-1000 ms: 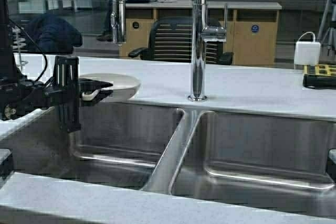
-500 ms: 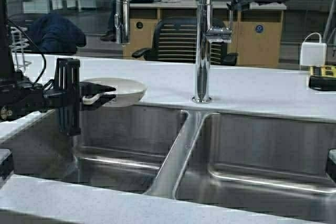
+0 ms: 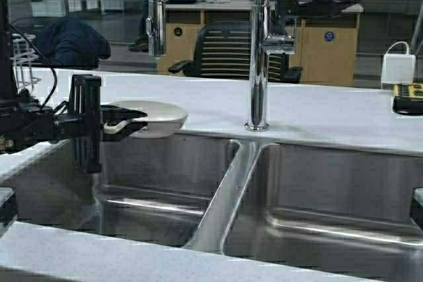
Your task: Wash the pan
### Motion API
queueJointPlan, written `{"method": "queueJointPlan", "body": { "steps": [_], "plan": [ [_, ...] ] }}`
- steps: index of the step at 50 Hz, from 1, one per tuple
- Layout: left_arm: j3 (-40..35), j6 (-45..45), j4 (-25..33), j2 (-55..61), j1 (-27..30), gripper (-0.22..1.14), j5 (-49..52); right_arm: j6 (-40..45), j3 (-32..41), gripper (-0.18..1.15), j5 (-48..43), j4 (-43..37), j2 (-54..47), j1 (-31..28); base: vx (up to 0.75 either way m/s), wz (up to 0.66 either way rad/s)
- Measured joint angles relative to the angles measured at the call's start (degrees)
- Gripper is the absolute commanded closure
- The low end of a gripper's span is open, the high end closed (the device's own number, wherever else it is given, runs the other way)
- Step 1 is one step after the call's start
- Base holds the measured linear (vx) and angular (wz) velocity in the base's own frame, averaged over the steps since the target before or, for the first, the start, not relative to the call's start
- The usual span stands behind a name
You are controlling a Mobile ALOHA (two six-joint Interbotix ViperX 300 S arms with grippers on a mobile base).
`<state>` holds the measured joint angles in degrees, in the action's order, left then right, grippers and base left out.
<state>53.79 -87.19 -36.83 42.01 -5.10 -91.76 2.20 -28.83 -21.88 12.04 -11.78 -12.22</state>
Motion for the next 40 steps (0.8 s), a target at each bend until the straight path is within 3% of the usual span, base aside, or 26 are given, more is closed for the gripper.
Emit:
{"method": "queueJointPlan", "body": {
  "steps": [40],
  "plan": [
    [-0.09,0.09,0.00,1.23,-0.09,0.90,-1.14,0.26,9.84,-0.04,0.97,-0.09,-9.23,2.46,0.00,0.00]
  ]
}}
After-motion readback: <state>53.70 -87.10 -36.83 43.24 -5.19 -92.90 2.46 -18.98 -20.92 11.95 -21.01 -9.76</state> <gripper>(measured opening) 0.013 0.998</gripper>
